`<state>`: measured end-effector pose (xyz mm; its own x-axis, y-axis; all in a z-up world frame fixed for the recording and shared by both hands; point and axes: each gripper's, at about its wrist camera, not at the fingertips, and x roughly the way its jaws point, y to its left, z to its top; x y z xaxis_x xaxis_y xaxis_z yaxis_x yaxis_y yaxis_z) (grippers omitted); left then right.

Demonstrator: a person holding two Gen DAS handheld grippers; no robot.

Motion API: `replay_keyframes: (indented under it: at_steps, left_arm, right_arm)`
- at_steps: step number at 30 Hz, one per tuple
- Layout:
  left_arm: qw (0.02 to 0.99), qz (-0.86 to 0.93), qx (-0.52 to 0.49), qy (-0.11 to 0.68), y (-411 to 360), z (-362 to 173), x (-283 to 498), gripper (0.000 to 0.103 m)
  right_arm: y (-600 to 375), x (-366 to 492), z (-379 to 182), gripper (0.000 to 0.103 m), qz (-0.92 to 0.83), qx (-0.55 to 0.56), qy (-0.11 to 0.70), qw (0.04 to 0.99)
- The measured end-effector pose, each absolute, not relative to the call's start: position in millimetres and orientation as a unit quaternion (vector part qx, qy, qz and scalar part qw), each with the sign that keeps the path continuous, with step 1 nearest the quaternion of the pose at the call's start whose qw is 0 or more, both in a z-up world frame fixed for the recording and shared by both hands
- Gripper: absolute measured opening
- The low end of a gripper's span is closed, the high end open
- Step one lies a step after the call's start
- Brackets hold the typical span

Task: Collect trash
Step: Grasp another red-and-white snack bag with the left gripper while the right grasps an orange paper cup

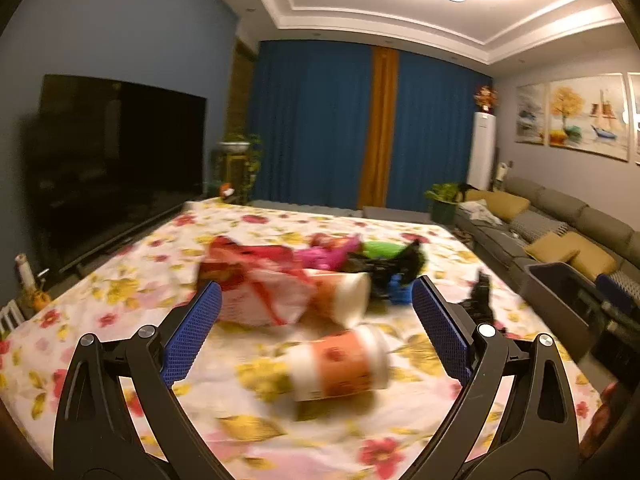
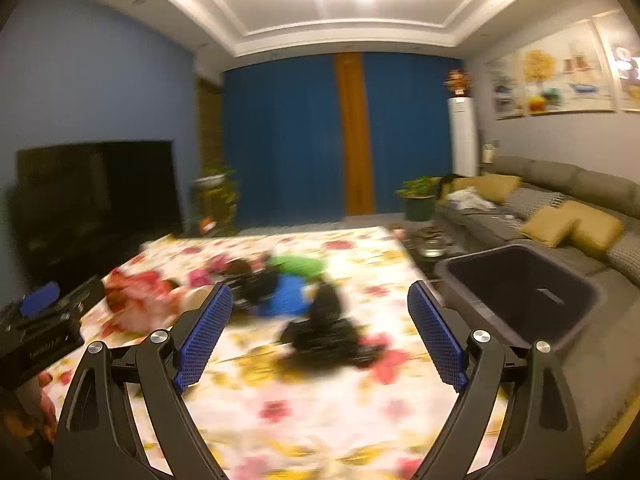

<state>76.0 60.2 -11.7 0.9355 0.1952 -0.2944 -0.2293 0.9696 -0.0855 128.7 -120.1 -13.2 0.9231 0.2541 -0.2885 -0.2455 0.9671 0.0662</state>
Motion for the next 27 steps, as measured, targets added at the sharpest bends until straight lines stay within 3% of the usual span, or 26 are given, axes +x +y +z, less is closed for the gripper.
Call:
replay_keyframes:
  at_steps: [8,27]
  left_arm:
    - [0.977,0.154,-0.073,0.131,102,-15,56,0.094]
    - [0.967,0.191,-0.103,0.136,148,-28,52,0.094]
  right_arm:
    - [-57,140,-35,0.086,0.194,-0.020,0.184,0.963]
    - [-2,181,-68,0.066,0.295,-0.042,0.301,0.906]
